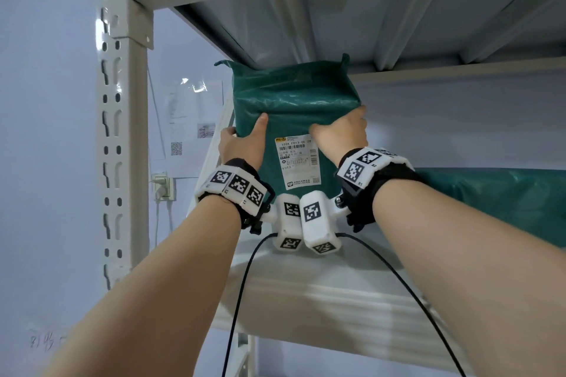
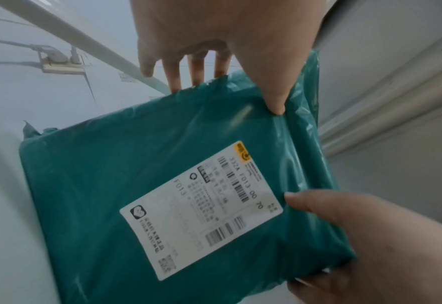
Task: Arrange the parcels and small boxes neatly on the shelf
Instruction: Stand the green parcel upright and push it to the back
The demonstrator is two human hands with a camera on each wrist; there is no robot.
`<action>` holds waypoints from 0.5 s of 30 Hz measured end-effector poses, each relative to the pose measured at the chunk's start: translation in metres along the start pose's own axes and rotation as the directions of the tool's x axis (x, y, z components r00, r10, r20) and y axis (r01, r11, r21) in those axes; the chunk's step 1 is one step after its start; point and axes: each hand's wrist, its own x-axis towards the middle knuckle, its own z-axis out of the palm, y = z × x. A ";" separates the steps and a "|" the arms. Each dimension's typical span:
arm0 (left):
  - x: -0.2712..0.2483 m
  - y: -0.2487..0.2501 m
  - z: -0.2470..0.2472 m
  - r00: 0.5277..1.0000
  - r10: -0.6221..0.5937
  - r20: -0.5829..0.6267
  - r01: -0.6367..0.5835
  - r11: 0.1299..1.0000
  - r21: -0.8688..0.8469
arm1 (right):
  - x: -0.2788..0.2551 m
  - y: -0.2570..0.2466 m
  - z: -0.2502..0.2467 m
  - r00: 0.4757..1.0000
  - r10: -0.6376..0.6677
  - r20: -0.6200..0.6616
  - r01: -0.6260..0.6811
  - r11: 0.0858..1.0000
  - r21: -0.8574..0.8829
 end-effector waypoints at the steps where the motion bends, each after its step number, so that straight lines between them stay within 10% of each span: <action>1: 0.000 -0.003 0.002 1.000 0.012 -0.006 -0.012 1.000 -0.024 | 0.000 0.001 0.002 1.000 -0.003 -0.007 0.003 1.000 -0.018; 15: 0.007 -0.014 -0.005 0.991 0.122 0.056 -0.114 0.986 -0.121 | 0.001 0.010 0.009 0.996 -0.082 -0.041 0.081 0.996 -0.033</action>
